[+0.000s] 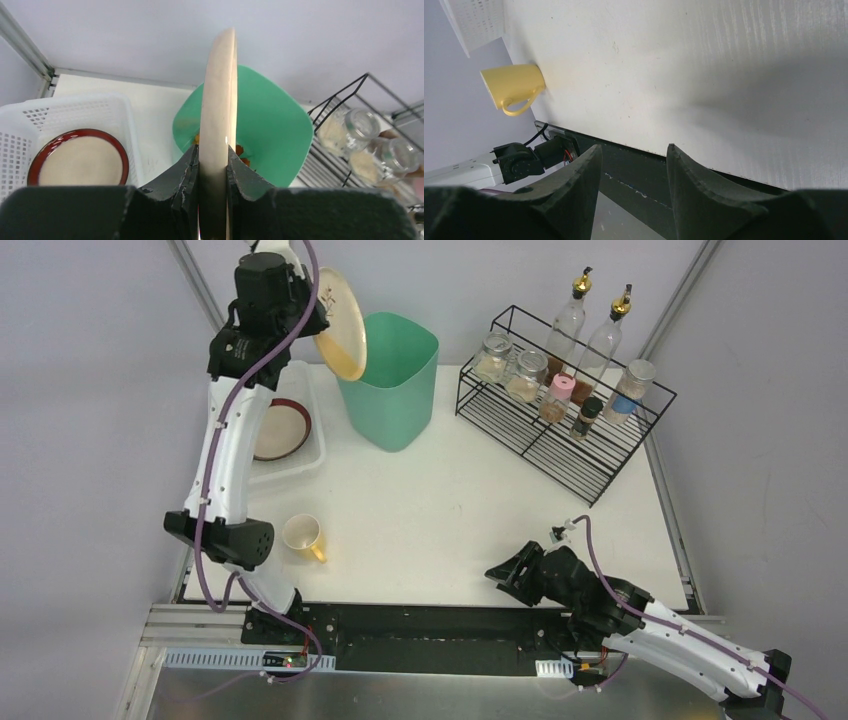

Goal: Clear the kitchen counter

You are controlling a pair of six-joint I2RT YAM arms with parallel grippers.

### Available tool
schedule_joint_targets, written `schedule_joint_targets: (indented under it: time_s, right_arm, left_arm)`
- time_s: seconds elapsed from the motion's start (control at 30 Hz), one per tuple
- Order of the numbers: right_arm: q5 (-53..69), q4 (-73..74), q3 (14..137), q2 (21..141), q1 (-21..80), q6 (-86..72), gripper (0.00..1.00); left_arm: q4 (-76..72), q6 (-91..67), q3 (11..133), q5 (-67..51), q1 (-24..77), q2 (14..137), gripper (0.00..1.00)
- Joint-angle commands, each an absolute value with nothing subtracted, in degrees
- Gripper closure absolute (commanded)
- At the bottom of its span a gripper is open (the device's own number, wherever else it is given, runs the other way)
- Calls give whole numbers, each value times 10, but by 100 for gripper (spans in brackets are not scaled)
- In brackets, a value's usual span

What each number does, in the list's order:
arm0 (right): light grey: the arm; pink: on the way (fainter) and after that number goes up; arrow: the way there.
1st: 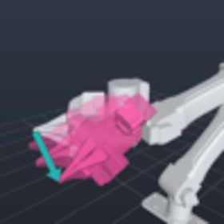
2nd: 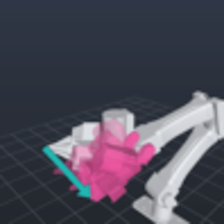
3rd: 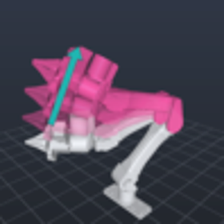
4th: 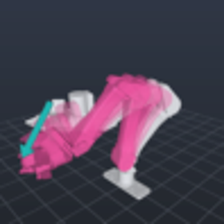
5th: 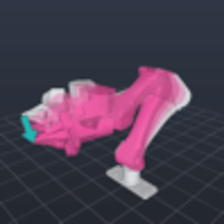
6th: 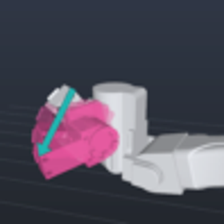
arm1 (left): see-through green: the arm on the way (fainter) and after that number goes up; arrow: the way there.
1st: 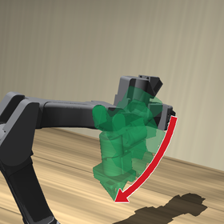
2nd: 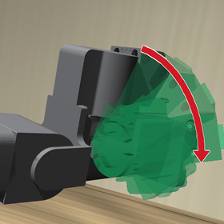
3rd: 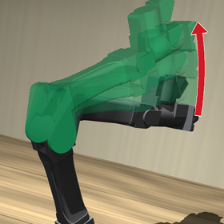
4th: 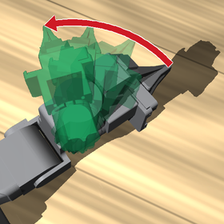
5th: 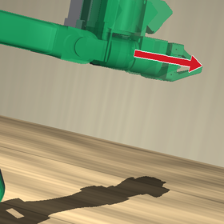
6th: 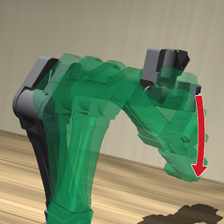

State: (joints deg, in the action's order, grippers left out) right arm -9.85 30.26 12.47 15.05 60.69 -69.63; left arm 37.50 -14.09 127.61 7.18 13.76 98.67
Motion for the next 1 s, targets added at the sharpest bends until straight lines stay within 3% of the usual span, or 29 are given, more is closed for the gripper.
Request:
schedule_joint_targets:
  time_s: [0.0,0.3,0.97]
  right_arm:
    - [-101,290,121,150,610,-701,47]
    - [-93,279,116,152,609,-699,47]
    - [-67,268,116,168,609,-681,46]
  left_arm:
    - [275,-191,1291,128,128,890,100]
    - [288,-250,1216,207,117,776,100]
    - [374,-524,766,416,113,397,100]
